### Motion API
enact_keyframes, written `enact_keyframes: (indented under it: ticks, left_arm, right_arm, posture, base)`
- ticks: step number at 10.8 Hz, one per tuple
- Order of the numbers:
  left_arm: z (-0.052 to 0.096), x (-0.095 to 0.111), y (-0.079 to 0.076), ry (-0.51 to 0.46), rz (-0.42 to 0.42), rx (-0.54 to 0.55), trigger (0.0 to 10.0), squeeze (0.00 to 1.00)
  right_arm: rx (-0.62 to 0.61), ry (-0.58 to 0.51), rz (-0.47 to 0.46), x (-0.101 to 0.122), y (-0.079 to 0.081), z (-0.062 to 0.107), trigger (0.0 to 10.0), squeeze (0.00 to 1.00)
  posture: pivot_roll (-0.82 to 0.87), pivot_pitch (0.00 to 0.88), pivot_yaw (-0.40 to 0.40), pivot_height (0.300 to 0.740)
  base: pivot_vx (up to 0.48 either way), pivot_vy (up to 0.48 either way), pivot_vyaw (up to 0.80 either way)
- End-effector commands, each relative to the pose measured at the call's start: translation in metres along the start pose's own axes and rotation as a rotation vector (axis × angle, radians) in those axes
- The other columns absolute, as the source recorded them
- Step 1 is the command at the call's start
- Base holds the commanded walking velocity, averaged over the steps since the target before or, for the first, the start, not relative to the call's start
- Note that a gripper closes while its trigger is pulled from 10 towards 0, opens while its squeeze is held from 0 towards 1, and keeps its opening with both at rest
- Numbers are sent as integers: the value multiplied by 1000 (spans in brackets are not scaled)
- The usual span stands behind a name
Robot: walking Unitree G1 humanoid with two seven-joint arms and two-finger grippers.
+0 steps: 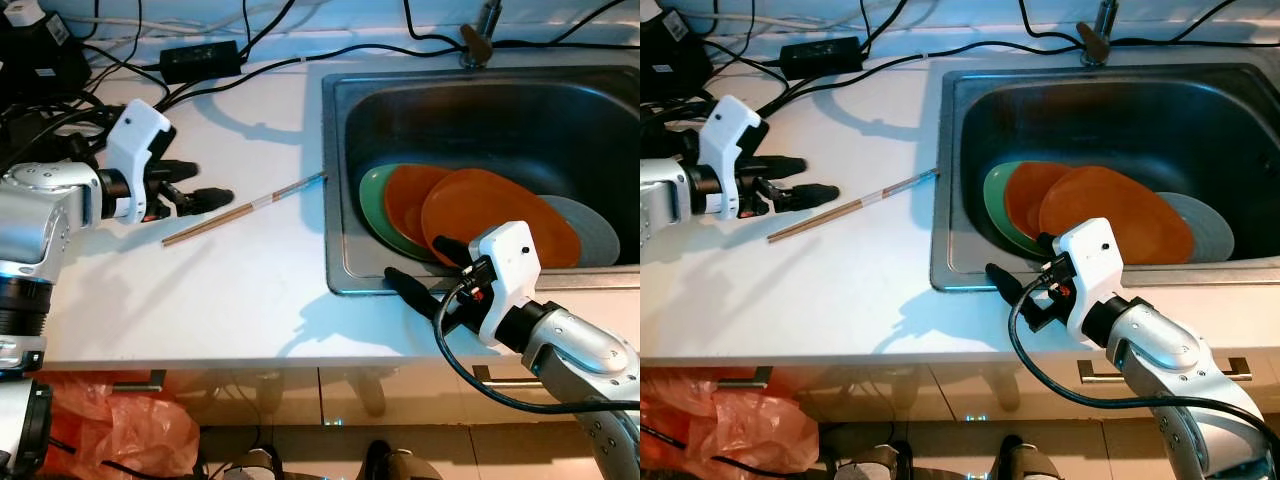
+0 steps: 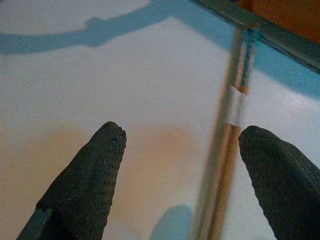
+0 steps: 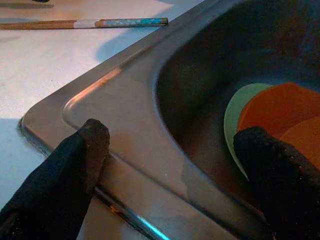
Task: Kitchen organization
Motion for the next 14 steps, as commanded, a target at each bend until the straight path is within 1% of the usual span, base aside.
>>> enact_keyframes:
  ticks: [1, 2, 3, 4, 5, 7, 8, 9, 10, 11, 12, 13, 14]
  left_arm:
    - [3, 6, 3, -9, -21, -10, 10000, 0]
    - [2, 13, 1, -41, -4, -31, 10000, 0]
    - [-1, 4, 1, -12, 0, -42, 10000, 0]
    - [-4, -21, -7, 91, -51, -100, 10000, 0]
    - [-9, -24, -16, 91, -32, -162, 10000, 0]
    - [-16, -28, -13, 108, -34, -157, 10000, 0]
    - [-20, -36, -8, 134, -23, -141, 10000, 0]
    - [-19, -43, -3, 158, -26, -121, 6510, 0]
    - [-18, -45, -3, 169, -32, -131, 0, 0]
    - [-17, -45, -8, 166, -32, -173, 0, 0]
    - [-17, -45, -9, 161, -31, -183, 0, 0]
    - [-16, -47, -15, 165, -17, -239, 0, 0]
    - [-15, -48, -18, 167, -19, -268, 0, 0]
  right_arm:
    - [32, 122, -73, -33, 6, -4, 10000, 0]
    - [36, 123, -76, -34, 7, -4, 10000, 0]
    - [36, 123, -74, -33, 7, -4, 10000, 0]
    - [39, 122, -65, -31, 6, -4, 10000, 0]
    - [40, 124, -59, -30, 5, -4, 10000, 0]
    - [38, 127, -50, -30, 4, -2, 10000, 0]
    - [36, 123, -49, -28, 4, -2, 10000, 0]
    - [36, 124, -48, -28, 4, -1, 10000, 0]
    - [35, 125, -47, -28, 4, -1, 10000, 0]
    - [37, 124, -46, -28, 4, -1, 10000, 0]
    - [38, 124, -47, -28, 4, -1, 10000, 0]
    - [39, 125, -45, -28, 3, -2, 10000, 0]
    - [39, 127, -44, -28, 3, -2, 10000, 0]
  posture:
    - [93, 176, 63, 740]
    - [92, 178, 59, 740]
    - [89, 180, 56, 740]
    - [84, 182, 54, 740]
    - [80, 183, 50, 740]
    - [68, 185, 53, 740]
    - [63, 187, 53, 740]
    - [60, 188, 53, 740]
    - [60, 190, 53, 740]
    - [62, 190, 52, 740]
    - [62, 190, 52, 740]
    - [63, 189, 50, 740]
    - [63, 189, 50, 740]
  base:
    - [0, 0, 0]
    - [0, 0, 0]
    - [0, 0, 0]
    - [0, 0, 0]
    - [0, 0, 0]
    - [0, 0, 0]
    - [0, 0, 0]
    - [0, 0, 0]
    - [0, 0, 0]
    - [0, 0, 0]
    - [0, 0, 0]
    - [0, 0, 0]
    - [0, 0, 0]
Point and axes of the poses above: a point about 5 cm out from each wrist's last joint towards the gripper, its own z axis pointing back from the gripper into the wrist, its own x axis along the axis of the wrist's last joint, y = z × x, the point moved 5 cm from there along -z, pointing out of the wrist towards the gripper, and after that the axes turned 5 degrees about -z, right-handed, at the moved point
